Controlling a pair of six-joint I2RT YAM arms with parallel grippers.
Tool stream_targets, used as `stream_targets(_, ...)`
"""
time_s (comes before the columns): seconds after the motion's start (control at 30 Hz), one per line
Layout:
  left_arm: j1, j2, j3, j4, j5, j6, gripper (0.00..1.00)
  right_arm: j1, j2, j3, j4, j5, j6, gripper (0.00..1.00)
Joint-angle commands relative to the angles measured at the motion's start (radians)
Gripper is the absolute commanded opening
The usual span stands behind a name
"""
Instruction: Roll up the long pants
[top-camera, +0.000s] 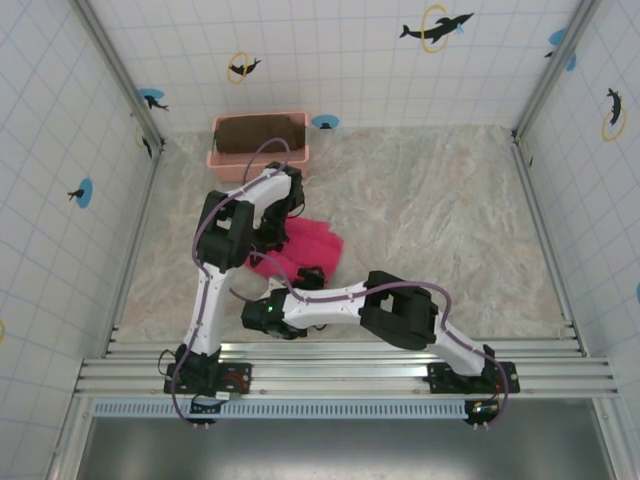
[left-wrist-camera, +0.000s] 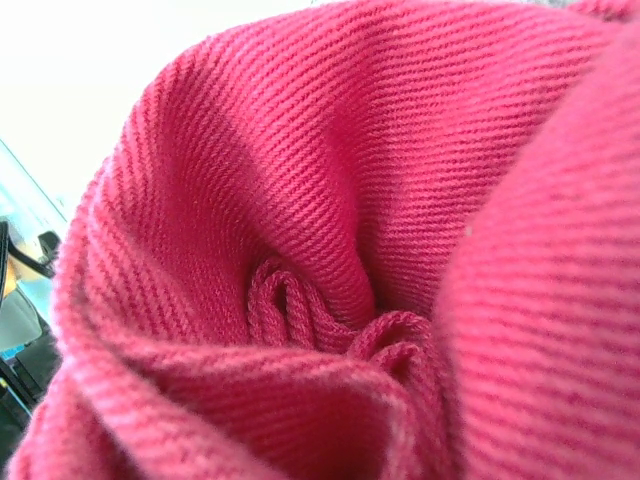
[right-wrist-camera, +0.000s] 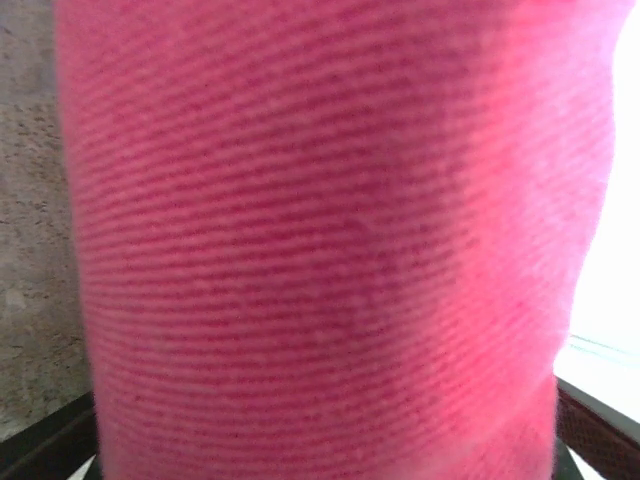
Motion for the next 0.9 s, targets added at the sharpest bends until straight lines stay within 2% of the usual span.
stream_targets(0.0, 0.002, 0.067, -0.033, -0.019, -0.016, 0.002, 0.00, -0.019, 0.025, -0.036, 0.012, 0.016, -0.006, 0.84)
stream_targets(0.07, 0.002, 0.064, -0.047, -0.016, -0.011, 0.004, 0.00, -0.024, 0.057, -0.036, 0.029, 0.012, -0.021, 0.69)
stream_targets(0.13, 0.002, 0.065, -0.053, -0.014, -0.010, 0.008, 0.00, -0.030, 0.076, -0.027, 0.036, 0.018, -0.035, 0.50)
stream_targets(0.23, 0.002, 0.060, -0.054, -0.017, -0.014, 0.014, 0.00, -0.046, 0.098, -0.005, 0.038, 0.024, -0.039, 0.43)
stream_targets(0.3, 0.002, 0.051, -0.057, -0.012, -0.024, 0.024, 0.00, -0.062, 0.098, 0.003, 0.047, 0.007, -0.042, 0.28)
stream_targets(0.37, 0.002, 0.029, -0.069, 0.004, -0.044, 0.051, 0.00, -0.079, 0.091, 0.009, 0.052, -0.022, -0.043, 0.20)
stream_targets(0.4, 0.002, 0.007, -0.084, 0.027, -0.057, 0.080, 0.00, -0.085, 0.086, 0.008, 0.057, -0.032, -0.048, 0.12)
stream_targets(0.43, -0.001, -0.024, -0.117, 0.071, -0.077, 0.119, 0.00, -0.091, 0.080, 0.008, 0.062, -0.045, -0.053, 0.00)
stream_targets(0.53, -0.003, -0.227, -0.296, 0.263, -0.132, 0.246, 0.00, -0.105, 0.058, 0.006, 0.074, -0.097, -0.089, 0.00)
stream_targets(0.57, -0.003, -0.315, -0.387, 0.342, -0.145, 0.285, 0.08, -0.111, 0.046, 0.000, 0.084, -0.138, -0.108, 0.00)
stream_targets(0.6, -0.003, -0.392, -0.458, 0.412, -0.151, 0.325, 0.31, -0.118, 0.039, -0.005, 0.095, -0.190, -0.126, 0.00)
stream_targets(0.63, -0.001, -0.486, -0.547, 0.499, -0.148, 0.382, 0.59, -0.129, -0.001, -0.018, 0.108, -0.240, -0.141, 0.00)
stream_targets(0.67, -0.002, -0.572, -0.607, 0.555, -0.146, 0.424, 0.79, -0.136, -0.026, -0.031, 0.119, -0.286, -0.152, 0.00)
stream_targets(0.7, 0.001, -0.632, -0.643, 0.572, -0.158, 0.448, 0.89, -0.148, -0.049, -0.042, 0.125, -0.338, -0.162, 0.00)
stream_targets(0.73, 0.002, -0.702, -0.671, 0.581, -0.175, 0.475, 0.97, -0.162, -0.071, -0.053, 0.127, -0.397, -0.170, 0.00)
stream_targets(0.87, 0.041, -0.947, -0.744, 0.629, -0.193, 0.544, 0.97, -0.230, -0.139, -0.091, 0.121, -0.619, -0.200, 0.00)
